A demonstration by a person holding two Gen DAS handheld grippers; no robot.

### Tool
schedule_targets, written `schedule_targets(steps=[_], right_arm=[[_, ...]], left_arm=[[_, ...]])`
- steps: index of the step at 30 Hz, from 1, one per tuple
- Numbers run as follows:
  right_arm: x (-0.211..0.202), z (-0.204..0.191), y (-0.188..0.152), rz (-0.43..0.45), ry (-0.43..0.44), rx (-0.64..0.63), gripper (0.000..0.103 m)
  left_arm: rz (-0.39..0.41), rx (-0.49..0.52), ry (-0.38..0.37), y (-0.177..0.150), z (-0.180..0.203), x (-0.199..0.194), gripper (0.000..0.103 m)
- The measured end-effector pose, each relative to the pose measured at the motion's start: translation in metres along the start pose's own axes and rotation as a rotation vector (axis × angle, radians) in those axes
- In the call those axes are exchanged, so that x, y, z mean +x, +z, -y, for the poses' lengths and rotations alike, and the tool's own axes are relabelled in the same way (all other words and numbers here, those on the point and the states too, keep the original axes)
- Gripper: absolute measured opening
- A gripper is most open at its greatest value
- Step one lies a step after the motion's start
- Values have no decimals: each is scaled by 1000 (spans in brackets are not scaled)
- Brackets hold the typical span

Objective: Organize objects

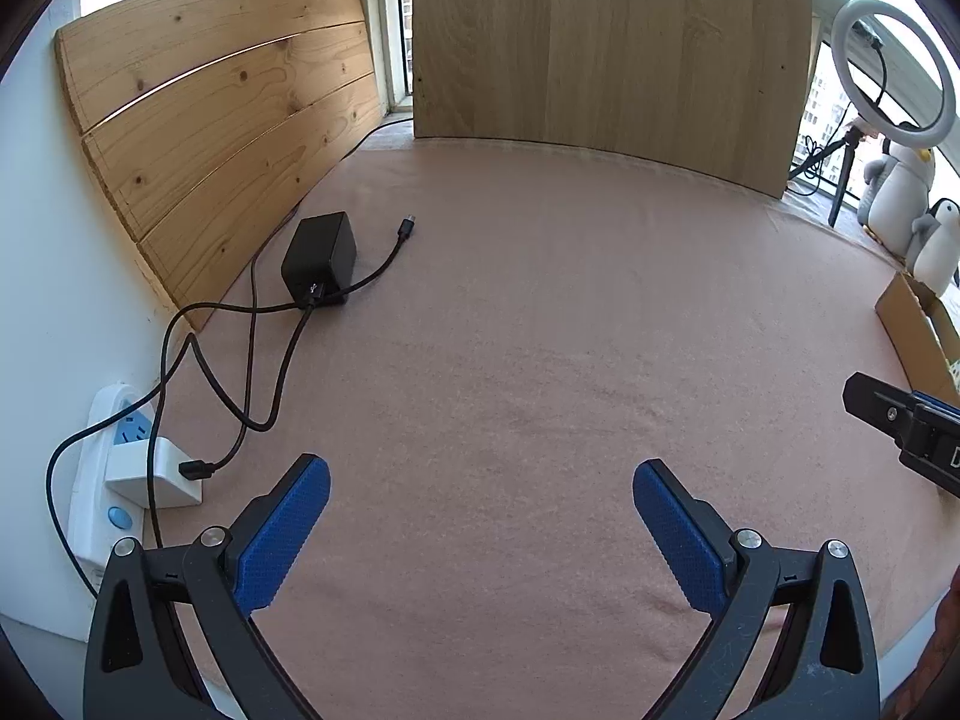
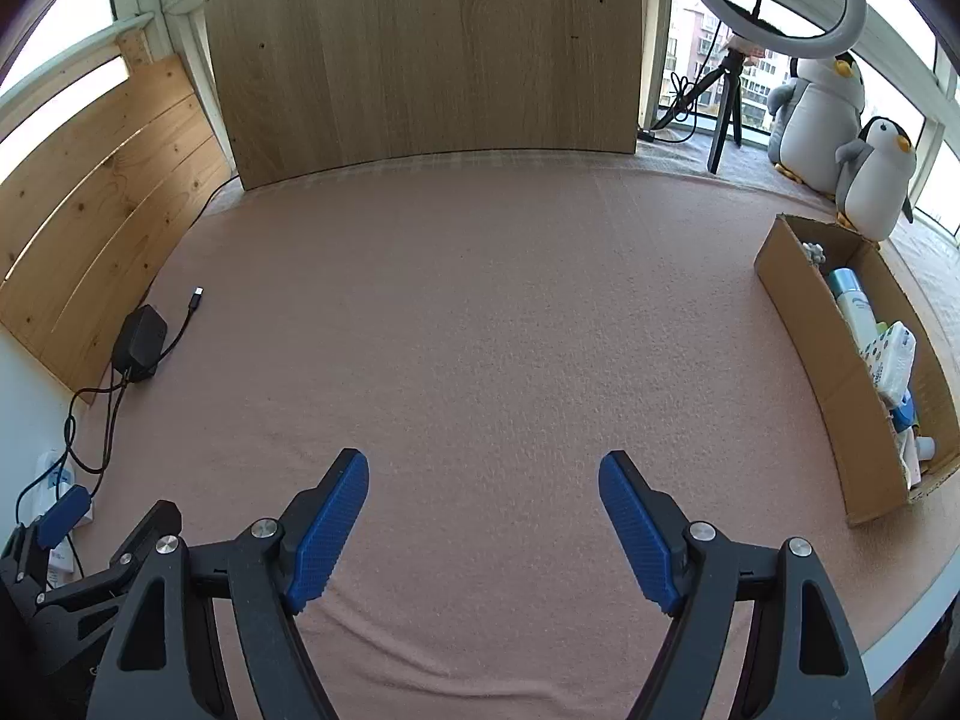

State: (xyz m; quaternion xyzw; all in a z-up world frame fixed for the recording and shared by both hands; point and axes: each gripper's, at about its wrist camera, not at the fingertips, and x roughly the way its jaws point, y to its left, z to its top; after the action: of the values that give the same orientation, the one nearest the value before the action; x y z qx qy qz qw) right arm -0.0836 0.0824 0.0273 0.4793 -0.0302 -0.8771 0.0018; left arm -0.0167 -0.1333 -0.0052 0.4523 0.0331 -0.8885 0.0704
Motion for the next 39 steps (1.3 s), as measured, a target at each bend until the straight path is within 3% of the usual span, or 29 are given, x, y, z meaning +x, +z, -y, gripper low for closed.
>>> schedule_targets(steps=[11,25,34,39], right_arm=[[11,-12,-9,-6,-27,-19,76],[-4,-6,-18,7,-16,-16,76],[-24,16,-9,-1,38,0,76],[-44,27,-1,43,75,-24,76]], left_arm=[[9,-10,-3,-12,-13,2,103],[14,-13,-7,-11,-15,-8,103],[30,-72,-5,16,-21,-47,103],[48,-75,10,33,-18,-77,103]])
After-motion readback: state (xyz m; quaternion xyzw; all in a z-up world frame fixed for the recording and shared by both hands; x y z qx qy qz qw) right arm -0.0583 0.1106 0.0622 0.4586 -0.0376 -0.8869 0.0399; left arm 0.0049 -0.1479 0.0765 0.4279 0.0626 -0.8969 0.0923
